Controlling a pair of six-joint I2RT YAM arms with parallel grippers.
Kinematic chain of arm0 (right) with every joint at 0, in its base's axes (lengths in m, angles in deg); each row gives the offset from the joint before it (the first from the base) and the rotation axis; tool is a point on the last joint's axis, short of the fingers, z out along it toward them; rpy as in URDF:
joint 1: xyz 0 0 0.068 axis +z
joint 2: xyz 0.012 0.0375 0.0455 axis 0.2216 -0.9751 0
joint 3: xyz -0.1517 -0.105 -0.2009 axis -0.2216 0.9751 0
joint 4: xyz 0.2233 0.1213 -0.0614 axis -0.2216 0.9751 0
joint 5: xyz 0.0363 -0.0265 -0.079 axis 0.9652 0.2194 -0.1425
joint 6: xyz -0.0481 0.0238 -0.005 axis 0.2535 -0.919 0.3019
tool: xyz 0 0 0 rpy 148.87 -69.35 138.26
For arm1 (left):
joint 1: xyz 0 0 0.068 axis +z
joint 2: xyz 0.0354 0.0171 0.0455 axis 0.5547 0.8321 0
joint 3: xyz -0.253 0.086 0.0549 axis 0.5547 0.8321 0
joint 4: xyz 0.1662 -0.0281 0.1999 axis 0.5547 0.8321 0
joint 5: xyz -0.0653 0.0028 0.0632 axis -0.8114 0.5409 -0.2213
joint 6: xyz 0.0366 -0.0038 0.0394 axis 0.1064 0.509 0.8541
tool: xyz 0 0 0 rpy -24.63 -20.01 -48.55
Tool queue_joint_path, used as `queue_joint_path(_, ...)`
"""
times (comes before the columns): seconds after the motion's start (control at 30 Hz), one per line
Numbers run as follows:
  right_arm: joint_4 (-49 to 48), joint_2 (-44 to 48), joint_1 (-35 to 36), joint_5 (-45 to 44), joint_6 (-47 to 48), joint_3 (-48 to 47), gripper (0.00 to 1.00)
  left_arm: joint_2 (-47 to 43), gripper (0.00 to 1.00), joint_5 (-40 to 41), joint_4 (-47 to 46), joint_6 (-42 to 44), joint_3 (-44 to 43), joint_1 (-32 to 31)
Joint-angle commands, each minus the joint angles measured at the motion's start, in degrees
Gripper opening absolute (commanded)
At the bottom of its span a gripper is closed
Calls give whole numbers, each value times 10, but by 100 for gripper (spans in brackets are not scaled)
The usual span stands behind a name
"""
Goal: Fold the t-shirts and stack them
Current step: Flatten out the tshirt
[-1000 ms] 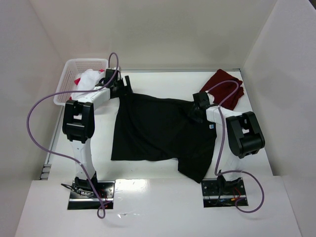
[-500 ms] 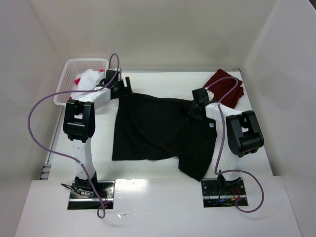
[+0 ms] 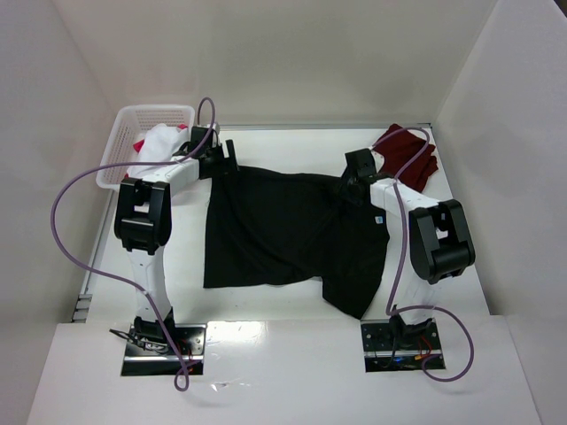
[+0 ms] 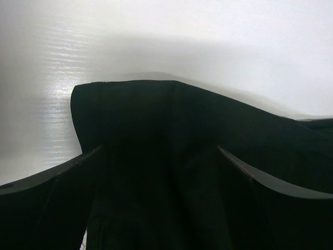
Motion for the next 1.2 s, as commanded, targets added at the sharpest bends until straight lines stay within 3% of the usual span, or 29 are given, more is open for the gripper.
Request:
queue_joint_path(0.0, 0, 5, 6, -17, -1, -3, 53, 9, 92, -11, -14, 9, -11, 0)
queue_joint_path(0.5, -7, 117, 6, -17, -76, 117, 54, 3, 92, -16, -14, 4, 1, 0)
queue_joint_path(0.83, -37, 70, 6, 13, -90, 116, 53, 3, 92, -16, -14, 4, 1, 0)
queue_joint_path(1.17, -48, 52, 6, -17, -95, 105, 49, 3, 92, -11, -14, 4, 1, 0)
